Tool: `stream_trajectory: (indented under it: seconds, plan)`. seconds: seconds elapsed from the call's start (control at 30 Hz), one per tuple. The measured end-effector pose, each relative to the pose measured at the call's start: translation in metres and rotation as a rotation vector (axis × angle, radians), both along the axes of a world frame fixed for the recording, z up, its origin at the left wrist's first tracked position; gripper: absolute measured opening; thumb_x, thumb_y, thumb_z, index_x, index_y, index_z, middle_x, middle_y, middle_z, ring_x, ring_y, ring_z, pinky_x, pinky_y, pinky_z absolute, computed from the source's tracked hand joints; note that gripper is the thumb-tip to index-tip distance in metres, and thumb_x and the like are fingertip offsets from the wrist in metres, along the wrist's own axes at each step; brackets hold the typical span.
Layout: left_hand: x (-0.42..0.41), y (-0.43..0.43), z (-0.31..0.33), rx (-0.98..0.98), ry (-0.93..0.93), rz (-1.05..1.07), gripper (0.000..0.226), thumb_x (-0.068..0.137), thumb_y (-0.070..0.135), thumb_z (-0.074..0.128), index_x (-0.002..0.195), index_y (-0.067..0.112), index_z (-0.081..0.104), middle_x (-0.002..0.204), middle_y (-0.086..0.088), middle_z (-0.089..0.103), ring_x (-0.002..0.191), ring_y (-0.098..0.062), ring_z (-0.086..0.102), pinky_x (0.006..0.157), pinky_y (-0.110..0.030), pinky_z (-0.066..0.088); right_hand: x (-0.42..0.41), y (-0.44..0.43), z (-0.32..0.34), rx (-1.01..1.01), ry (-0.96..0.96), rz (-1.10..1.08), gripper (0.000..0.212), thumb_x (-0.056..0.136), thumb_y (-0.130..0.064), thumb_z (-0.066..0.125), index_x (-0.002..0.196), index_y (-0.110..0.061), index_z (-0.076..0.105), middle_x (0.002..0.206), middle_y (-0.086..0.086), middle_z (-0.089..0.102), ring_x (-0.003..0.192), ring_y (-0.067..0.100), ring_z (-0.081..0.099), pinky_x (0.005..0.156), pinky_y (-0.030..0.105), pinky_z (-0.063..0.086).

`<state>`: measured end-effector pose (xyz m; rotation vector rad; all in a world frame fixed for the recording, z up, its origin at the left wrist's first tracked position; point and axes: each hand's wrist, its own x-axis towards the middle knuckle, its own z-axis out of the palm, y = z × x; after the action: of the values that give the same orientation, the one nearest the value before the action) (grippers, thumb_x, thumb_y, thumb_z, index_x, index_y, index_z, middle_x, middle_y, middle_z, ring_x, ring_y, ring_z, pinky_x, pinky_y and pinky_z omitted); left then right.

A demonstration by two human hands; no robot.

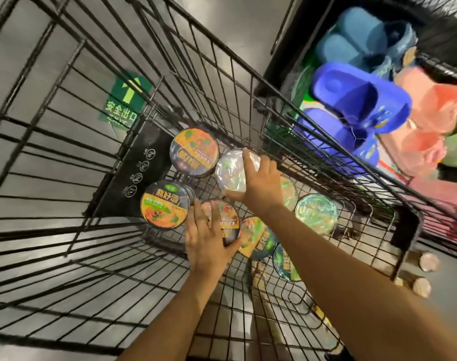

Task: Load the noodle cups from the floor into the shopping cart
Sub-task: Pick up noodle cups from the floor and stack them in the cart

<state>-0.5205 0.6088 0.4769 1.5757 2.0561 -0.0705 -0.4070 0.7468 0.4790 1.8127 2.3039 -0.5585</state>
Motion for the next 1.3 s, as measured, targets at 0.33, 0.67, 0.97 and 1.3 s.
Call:
stream_trajectory:
  seconds: [0.33,0.67,0.97,1.3]
  plan:
    - [-0.005,0.009,0.018,-0.07,0.061,-0.162,0.109,0.072,0.086,0.029,0.154,0.02,0.005,0.158,-0.022,-0.01,0.146,-0.037,-0.009,0.116,-0.051,0.003,0.04,-0.028,0.039,-0.133,0.011,-0.3,0.105,0.078,-0.078,0.048,0.155,-0.018,0.008,0.148,0.022,0.029,0.132,0.036,0.031,0.108,0.042,0.027]
    - [0.104,-0.012,0.082,0.118,0.041,-0.615,0.089,0.086,0.072,0.034,0.153,0.017,0.015,0.158,-0.023,0.001,0.146,-0.041,0.005,0.113,-0.052,0.02,0.172,-0.201,0.107,-0.06,0.035,-0.823,0.079,0.088,-0.059,0.051,0.142,-0.003,0.041,0.137,0.032,0.045,0.124,0.047,0.043,0.101,0.051,0.036]
    - [0.255,-0.103,0.118,0.286,-0.023,-1.027,0.082,0.082,0.066,0.049,0.143,0.012,0.044,0.151,-0.028,0.027,0.136,-0.047,0.029,0.105,-0.054,0.036,0.29,-0.392,0.126,-0.012,0.107,-1.397,0.091,0.079,-0.069,0.056,0.142,-0.006,0.039,0.134,0.024,0.047,0.121,0.043,0.043,0.099,0.049,0.039]
    - [0.375,-0.284,0.122,0.193,0.018,-1.437,0.081,0.076,0.072,0.048,0.139,0.02,0.051,0.145,-0.027,0.04,0.129,-0.045,0.044,0.095,-0.054,0.046,0.375,-0.623,0.121,-0.172,0.162,-1.769,0.099,0.077,-0.079,0.047,0.15,-0.015,0.026,0.138,0.019,0.045,0.128,0.036,0.039,0.104,0.042,0.034]
